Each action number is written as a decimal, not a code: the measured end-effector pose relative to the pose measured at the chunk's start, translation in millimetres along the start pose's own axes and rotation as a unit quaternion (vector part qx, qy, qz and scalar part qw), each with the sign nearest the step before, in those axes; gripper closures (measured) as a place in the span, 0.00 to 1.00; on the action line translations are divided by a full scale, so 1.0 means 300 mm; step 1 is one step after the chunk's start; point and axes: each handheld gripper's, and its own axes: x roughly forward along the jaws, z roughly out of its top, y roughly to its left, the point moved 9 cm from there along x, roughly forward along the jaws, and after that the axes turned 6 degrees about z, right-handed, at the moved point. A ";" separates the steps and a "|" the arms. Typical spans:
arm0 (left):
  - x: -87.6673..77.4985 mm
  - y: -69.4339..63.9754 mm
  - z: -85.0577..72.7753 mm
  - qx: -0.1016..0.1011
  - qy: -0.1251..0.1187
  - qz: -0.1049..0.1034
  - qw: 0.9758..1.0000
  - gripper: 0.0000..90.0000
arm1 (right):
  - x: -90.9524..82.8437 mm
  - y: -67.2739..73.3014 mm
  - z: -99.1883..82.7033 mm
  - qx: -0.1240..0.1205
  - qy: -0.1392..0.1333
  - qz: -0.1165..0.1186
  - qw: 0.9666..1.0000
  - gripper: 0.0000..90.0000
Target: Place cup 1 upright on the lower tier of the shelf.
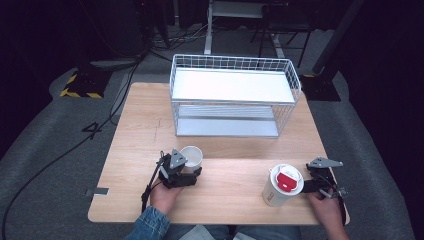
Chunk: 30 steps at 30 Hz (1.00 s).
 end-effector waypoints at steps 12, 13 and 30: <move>-0.044 -0.099 0.087 0.047 -0.017 -0.019 0.999 0.25 | 0.000 0.000 0.000 0.001 0.000 -0.001 1.000 0.00; -0.044 -0.099 0.087 0.047 -0.017 -0.019 0.999 0.25 | 0.000 0.000 0.000 0.001 0.000 -0.001 1.000 0.00; -0.032 -0.175 0.250 0.057 -0.040 -0.054 0.996 0.25 | 0.000 0.000 0.000 0.002 0.000 -0.002 1.000 0.00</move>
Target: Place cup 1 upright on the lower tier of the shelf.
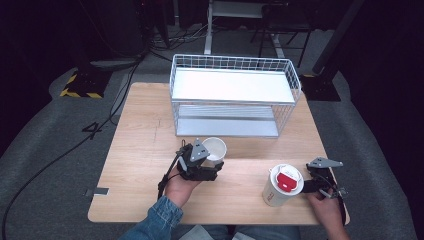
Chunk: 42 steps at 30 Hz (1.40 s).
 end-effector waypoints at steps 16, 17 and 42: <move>0.082 0.029 0.098 -0.040 -0.021 0.005 0.999 0.25 | 0.000 0.000 0.000 0.001 0.000 -0.001 1.000 0.00; 0.082 0.029 0.098 -0.040 -0.021 0.005 0.999 0.25 | 0.000 0.000 0.000 0.001 0.000 -0.001 1.000 0.00; 0.275 0.126 0.136 -0.087 -0.017 0.063 0.994 0.25 | 0.001 0.000 0.000 0.001 0.000 -0.001 1.000 0.00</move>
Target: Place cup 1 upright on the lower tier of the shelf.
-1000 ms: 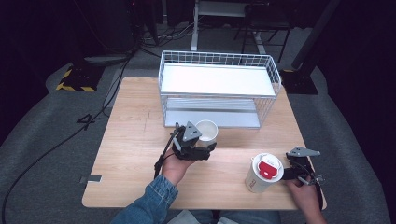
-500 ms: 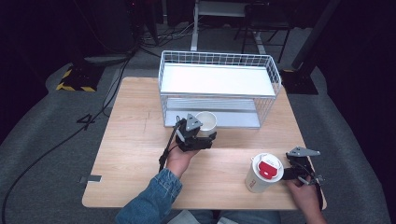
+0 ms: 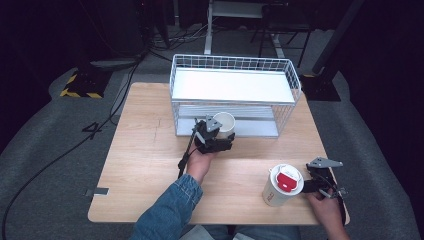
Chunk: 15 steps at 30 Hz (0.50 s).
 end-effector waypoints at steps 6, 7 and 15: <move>0.049 0.018 0.026 -0.008 -0.004 0.007 1.000 0.25 | 0.000 0.000 0.000 0.000 0.000 0.000 1.000 0.00; 0.049 0.018 0.026 -0.008 -0.004 0.007 1.000 0.25 | 0.000 0.000 0.000 0.000 0.000 0.000 1.000 0.00; 0.116 0.048 0.052 -0.011 -0.012 0.026 1.000 0.25 | 0.000 0.000 0.000 0.000 0.000 0.000 1.000 0.00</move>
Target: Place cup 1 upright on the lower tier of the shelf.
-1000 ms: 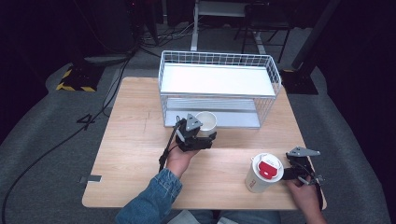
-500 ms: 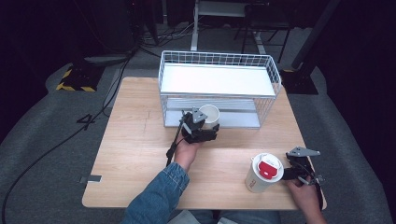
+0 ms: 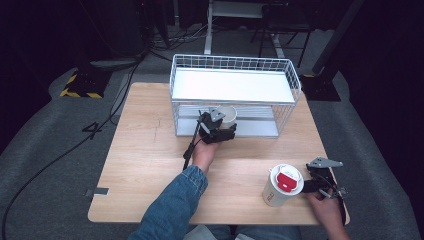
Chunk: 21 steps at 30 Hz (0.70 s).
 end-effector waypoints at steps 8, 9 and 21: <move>0.043 0.012 0.001 -0.004 -0.003 0.011 1.000 0.25 | 0.000 0.000 0.000 0.000 0.000 0.000 1.000 0.00; 0.049 0.014 0.002 -0.004 -0.004 0.012 1.000 0.25 | 0.000 0.000 0.000 0.000 0.000 0.000 1.000 0.00; 0.123 0.026 0.015 -0.002 -0.035 0.033 0.999 0.25 | 0.000 0.000 0.000 0.000 0.000 0.000 1.000 0.00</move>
